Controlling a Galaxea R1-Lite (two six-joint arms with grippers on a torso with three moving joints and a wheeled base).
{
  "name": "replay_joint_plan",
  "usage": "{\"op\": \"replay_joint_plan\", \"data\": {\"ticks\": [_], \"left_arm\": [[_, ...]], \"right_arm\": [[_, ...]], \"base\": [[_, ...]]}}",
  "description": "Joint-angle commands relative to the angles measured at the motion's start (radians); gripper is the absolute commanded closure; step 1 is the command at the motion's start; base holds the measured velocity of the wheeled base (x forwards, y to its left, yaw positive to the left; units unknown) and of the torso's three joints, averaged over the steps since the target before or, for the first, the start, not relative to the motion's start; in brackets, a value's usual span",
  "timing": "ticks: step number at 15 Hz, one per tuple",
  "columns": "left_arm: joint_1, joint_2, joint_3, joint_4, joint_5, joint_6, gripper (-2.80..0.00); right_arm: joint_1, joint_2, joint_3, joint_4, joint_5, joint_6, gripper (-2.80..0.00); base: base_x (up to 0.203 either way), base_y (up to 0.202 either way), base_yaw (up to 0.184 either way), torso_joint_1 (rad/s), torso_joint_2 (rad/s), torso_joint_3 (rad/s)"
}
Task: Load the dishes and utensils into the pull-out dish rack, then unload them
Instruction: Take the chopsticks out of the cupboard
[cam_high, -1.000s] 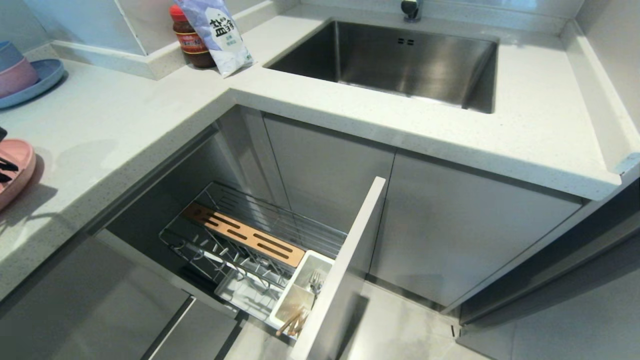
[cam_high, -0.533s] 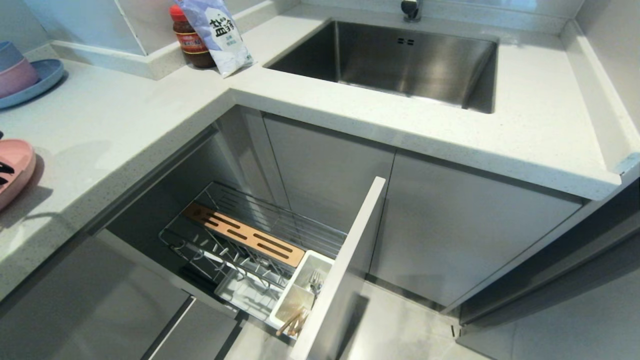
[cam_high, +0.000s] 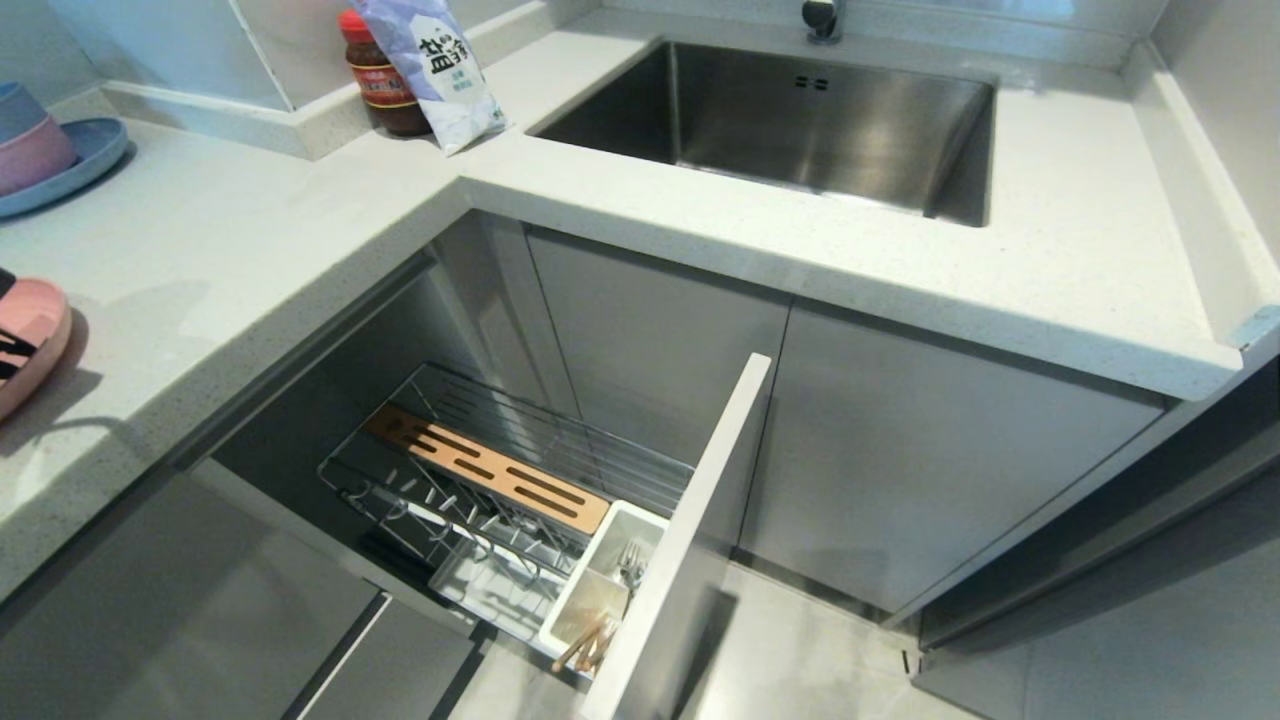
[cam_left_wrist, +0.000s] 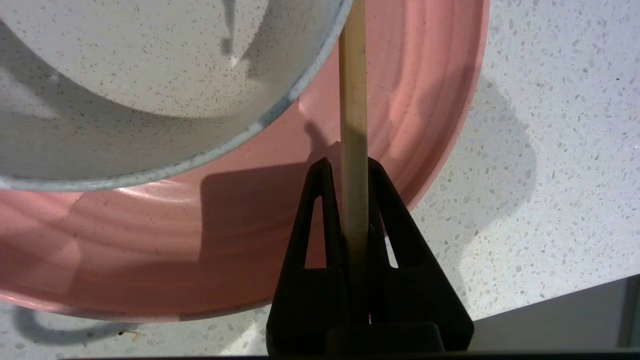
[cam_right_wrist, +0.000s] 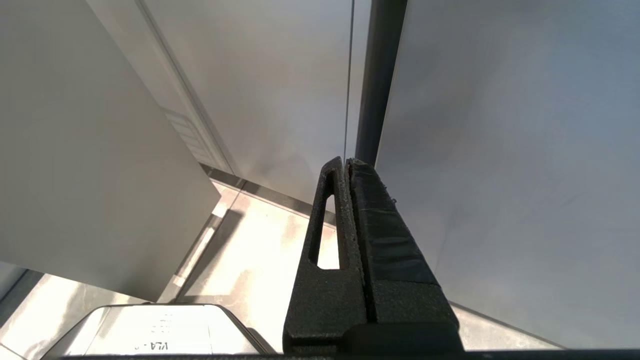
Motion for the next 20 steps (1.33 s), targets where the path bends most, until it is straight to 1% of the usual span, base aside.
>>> {"op": "replay_joint_plan", "data": {"ticks": [1, 5, 6, 20], "left_arm": [[0.001, 0.004, 0.002, 0.004, -0.001, -0.005, 0.00], [0.001, 0.006, 0.006, 0.004, -0.001, -0.004, 0.00], [0.001, 0.007, 0.006, 0.004, -0.001, -0.004, -2.80], [-0.001, -0.017, -0.014, 0.003, 0.000, -0.007, -2.80]], "right_arm": [[0.000, -0.002, 0.002, 0.000, 0.000, 0.000, 0.00], [0.001, -0.002, 0.002, 0.000, 0.000, 0.000, 0.00], [0.000, -0.002, 0.002, 0.000, 0.000, 0.000, 0.00], [0.000, -0.002, 0.002, 0.000, 0.000, 0.000, 0.00]], "base": [[0.000, 0.000, 0.000, 0.000, 0.00, 0.000], [0.000, 0.000, 0.000, 0.000, 0.00, 0.000], [0.000, 0.000, 0.000, 0.000, 0.00, 0.000], [0.000, 0.000, 0.000, 0.000, 0.00, 0.000]]}}
